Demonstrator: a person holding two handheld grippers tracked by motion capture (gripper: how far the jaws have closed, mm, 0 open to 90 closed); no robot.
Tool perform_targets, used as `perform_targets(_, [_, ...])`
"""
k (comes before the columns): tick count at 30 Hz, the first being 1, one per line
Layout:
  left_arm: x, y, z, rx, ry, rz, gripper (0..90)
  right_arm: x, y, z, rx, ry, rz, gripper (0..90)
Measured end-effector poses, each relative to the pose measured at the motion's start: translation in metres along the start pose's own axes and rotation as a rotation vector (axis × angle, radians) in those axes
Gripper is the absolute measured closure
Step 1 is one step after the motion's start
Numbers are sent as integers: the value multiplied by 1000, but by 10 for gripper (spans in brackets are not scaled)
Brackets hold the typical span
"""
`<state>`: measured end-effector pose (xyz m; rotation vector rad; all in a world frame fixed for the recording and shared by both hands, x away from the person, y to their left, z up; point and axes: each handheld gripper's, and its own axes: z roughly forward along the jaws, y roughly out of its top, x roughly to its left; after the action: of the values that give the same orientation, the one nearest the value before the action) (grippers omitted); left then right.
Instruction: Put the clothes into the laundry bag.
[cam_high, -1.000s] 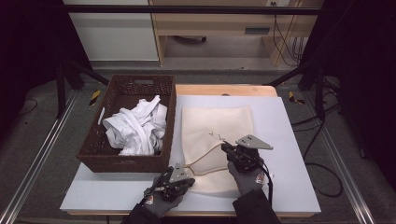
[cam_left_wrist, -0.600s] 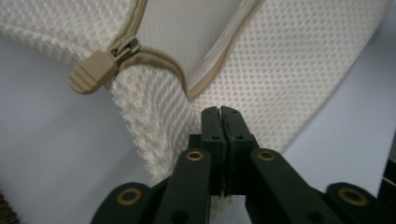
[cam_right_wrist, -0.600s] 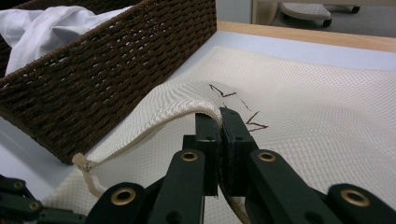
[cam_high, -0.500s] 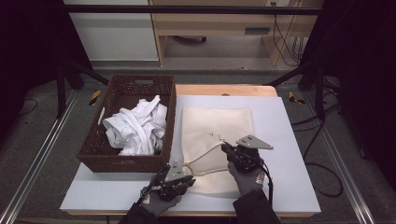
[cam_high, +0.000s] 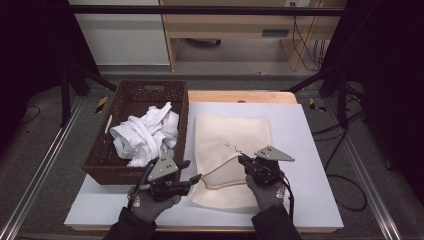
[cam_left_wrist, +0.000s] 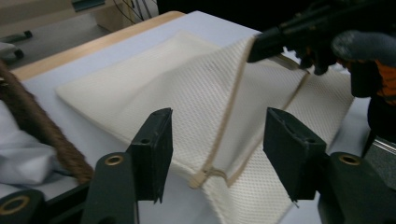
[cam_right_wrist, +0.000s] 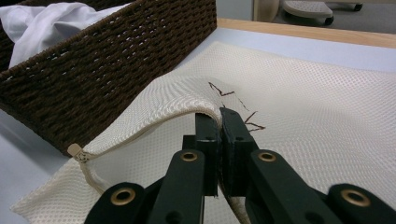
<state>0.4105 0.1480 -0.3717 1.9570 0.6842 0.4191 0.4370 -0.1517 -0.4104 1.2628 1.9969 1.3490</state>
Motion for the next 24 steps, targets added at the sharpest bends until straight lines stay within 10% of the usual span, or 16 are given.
perform_targets(15, [93, 34, -28, 29, 169, -23, 284, -2, -1, -4, -2, 2, 2, 872])
perform_targets(24, [144, 34, -19, 126, 271, -39, 236, -3, -3, -3, 9, 7, 4, 871])
